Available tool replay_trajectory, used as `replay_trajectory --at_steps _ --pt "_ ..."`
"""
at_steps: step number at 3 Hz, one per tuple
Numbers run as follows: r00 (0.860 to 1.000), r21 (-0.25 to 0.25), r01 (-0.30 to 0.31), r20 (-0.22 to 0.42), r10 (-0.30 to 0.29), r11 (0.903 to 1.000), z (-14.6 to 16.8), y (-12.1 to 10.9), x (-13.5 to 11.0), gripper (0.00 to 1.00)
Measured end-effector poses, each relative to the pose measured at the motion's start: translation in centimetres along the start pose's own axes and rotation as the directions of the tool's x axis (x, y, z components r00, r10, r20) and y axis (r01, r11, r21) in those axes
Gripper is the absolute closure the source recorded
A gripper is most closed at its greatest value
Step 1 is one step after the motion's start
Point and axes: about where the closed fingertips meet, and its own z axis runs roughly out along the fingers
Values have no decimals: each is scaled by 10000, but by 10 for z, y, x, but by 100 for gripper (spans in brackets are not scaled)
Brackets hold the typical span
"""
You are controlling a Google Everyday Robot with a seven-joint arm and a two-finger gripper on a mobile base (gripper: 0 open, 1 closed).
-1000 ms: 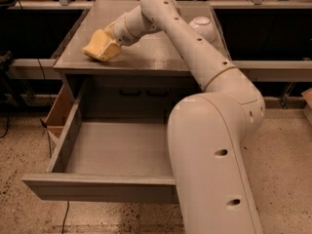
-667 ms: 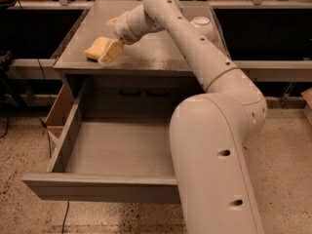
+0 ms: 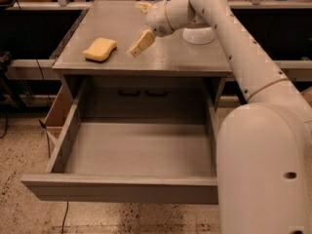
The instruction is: Pick sponge from top drawer and place on counter
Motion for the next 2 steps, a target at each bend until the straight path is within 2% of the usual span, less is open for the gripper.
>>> replay_trajectory --at_steps 1,2 --pt "9980 888 607 122 -620 9942 -79 6 -17 0" --pt "9915 2387 1136 -889 -947 9644 -186 37 -44 0"
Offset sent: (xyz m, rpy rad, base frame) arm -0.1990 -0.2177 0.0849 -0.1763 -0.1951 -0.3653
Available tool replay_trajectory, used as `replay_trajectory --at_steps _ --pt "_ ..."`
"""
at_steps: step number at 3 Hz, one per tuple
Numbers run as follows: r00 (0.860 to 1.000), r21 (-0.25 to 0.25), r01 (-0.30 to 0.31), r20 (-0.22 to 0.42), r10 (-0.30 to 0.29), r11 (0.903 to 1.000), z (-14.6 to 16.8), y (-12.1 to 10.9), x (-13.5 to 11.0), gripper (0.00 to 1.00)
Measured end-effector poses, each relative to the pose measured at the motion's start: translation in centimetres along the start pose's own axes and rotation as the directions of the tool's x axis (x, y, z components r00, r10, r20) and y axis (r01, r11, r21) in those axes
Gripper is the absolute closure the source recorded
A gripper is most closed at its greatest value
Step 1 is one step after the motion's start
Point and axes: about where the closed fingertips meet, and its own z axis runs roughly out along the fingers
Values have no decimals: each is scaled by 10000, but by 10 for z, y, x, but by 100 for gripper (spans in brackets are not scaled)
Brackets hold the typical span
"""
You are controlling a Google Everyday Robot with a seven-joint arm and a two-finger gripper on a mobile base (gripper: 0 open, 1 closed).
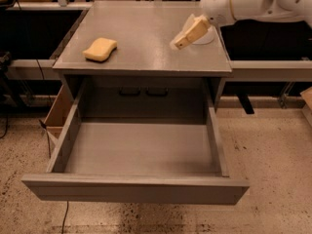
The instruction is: Pick sponge from top drawer and place on counter
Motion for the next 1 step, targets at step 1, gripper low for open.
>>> replay_trajectory --at_steps 1 --pt "9994 -14 -118 -324 117 9999 -14 7 14 0"
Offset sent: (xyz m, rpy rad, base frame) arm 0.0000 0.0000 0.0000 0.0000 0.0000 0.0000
